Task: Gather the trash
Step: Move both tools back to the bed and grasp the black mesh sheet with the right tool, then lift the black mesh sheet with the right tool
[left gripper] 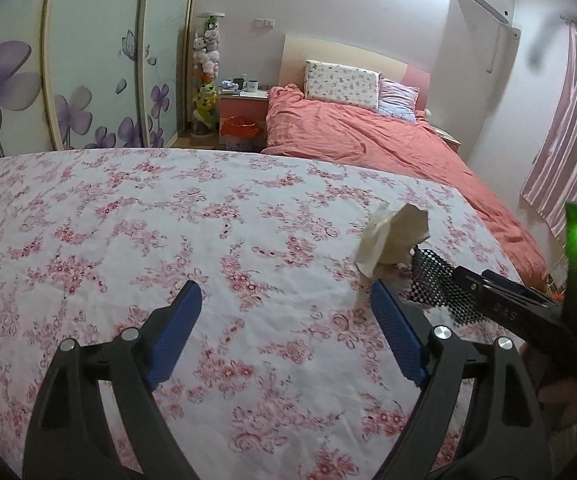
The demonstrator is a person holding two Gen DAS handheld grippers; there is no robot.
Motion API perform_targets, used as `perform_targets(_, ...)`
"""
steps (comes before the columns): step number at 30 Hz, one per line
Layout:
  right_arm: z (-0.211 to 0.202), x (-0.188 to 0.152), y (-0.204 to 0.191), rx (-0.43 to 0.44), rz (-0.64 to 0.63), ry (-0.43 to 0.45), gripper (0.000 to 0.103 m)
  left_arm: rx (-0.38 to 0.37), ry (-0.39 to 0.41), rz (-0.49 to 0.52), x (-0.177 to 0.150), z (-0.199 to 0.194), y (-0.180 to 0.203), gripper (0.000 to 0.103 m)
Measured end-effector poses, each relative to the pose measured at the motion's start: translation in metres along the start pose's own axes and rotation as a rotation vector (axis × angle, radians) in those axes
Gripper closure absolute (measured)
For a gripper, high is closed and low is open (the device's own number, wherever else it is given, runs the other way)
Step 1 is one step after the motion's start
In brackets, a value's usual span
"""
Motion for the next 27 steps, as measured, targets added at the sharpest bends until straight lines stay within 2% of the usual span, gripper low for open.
perform_targets(3, 0.012, -0.004, -0.003, -0.022, -0.024, -0.045, 0.047, -0.001, -0.015, 0.000, -0.002, 0.008, -0.001, 0.019)
perform_targets(7, 0.011, -0.007, -0.005, -0.045, -0.054, -0.051, 0.049, -0.006, -0.031, 0.006, -0.006, 0.014, 0.002, 0.019)
perform_targets(11, 0.007, -0.007, 0.002, -0.074, -0.047, -0.042, 0.082, -0.011, -0.036, 0.014, -0.008, 0.018, 0.006, 0.019)
perform_targets(12, 0.005, -0.008, 0.003, -0.064, -0.037, -0.042, 0.083, -0.012, -0.037, 0.016, -0.008, 0.018, 0.008, 0.019)
perform_targets(13, 0.005, -0.007, 0.006, -0.065, -0.034, -0.041, 0.090, -0.014, -0.036, 0.020, -0.008, 0.018, 0.010, 0.019)
perform_targets(15, 0.005, -0.006, 0.007, -0.055, -0.036, -0.039, 0.093, -0.015, -0.034, 0.025, -0.007, 0.018, 0.014, 0.019)
perform_targets(16, 0.006, -0.005, 0.007, -0.055, -0.049, -0.042, 0.103, -0.016, -0.034, 0.029, -0.006, 0.019, 0.017, 0.019)
perform_targets(22, -0.001, -0.003, 0.003, -0.027, -0.082, -0.010, 0.103, -0.021, -0.034, 0.054, -0.006, 0.021, 0.030, 0.019)
perform_targets(24, 0.001, -0.001, 0.000, 0.003, -0.073, -0.019, 0.094, -0.021, -0.036, 0.060, -0.007, 0.022, 0.032, 0.019)
perform_targets(25, 0.002, 0.000, -0.002, 0.013, -0.068, -0.024, 0.068, -0.021, -0.038, 0.062, -0.007, 0.022, 0.033, 0.019)
perform_targets(26, 0.003, 0.002, -0.005, 0.018, -0.065, -0.016, 0.049, -0.022, -0.040, 0.061, -0.008, 0.023, 0.033, 0.019)
perform_targets(27, 0.004, 0.002, -0.007, 0.017, -0.069, -0.013, 0.046, -0.024, -0.042, 0.060, -0.009, 0.023, 0.033, 0.019)
Point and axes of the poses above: each gripper's, at about its wrist camera, not at the fingertips, and z roughly the way its jaws point, y to its right, x to its top, the point moved 9 cm from there along z, roughly the way its jaws point, and after that the axes turned 4 degrees about z, right-handed, at the moved point
